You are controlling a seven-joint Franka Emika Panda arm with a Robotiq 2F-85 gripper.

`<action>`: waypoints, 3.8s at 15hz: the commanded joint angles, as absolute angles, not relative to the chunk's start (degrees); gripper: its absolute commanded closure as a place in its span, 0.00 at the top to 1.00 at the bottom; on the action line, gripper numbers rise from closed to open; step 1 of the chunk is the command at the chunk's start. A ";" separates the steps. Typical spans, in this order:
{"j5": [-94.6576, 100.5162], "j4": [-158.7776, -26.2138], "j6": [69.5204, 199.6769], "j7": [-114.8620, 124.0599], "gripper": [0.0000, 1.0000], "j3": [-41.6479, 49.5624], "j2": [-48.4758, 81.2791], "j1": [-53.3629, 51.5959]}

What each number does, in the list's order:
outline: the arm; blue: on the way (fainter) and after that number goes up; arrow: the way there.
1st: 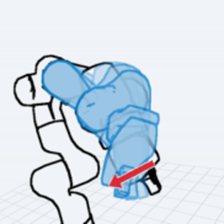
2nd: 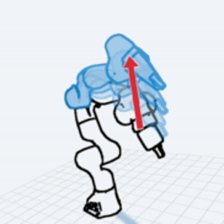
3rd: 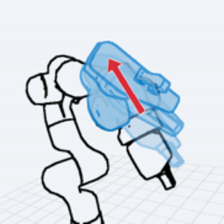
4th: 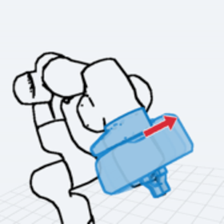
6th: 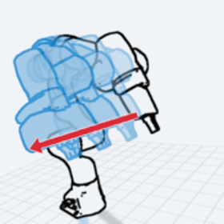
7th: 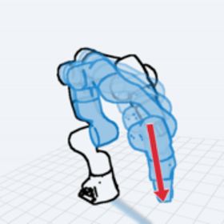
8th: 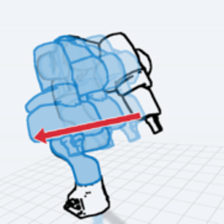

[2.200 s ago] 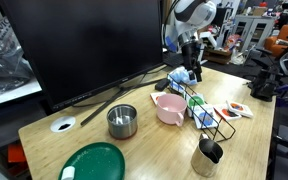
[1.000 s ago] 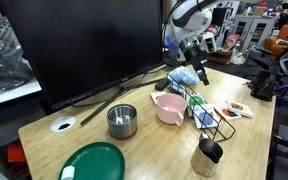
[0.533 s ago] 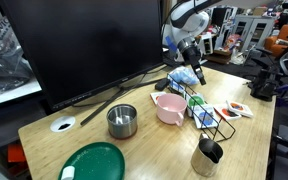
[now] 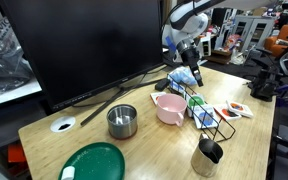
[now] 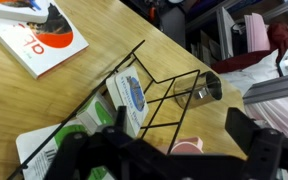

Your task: Take one book from the wire tray and place it upright on the table

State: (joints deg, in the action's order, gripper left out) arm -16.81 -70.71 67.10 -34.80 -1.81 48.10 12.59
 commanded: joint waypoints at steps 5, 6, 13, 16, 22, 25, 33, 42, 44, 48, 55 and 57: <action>-14.89 -69.97 74.51 -42.71 1.00 -3.08 50.22 13.37; -14.56 -70.24 75.63 -43.38 1.00 -2.96 50.24 13.28; -12.91 -70.63 79.04 -48.19 1.00 -3.21 50.97 13.40; -12.86 -70.78 79.06 -49.73 1.00 -3.24 52.01 13.42; -12.76 -70.92 78.49 -51.06 1.00 -3.22 53.57 13.38; -12.60 -71.38 78.31 -50.67 1.00 -3.04 53.24 13.26; -12.81 -73.09 81.82 -49.38 1.00 -2.65 52.41 12.92; -13.09 -73.43 84.65 -46.84 0.88 -2.61 52.29 13.04; -13.10 -73.24 84.49 -46.42 0.89 -2.63 52.48 13.08; -13.21 -72.92 84.23 -45.78 0.65 -2.72 52.69 13.21; -13.99 -72.44 83.84 -45.04 0.25 -2.94 52.75 13.43; -14.26 -72.29 83.38 -44.80 0.12 -2.93 52.65 13.48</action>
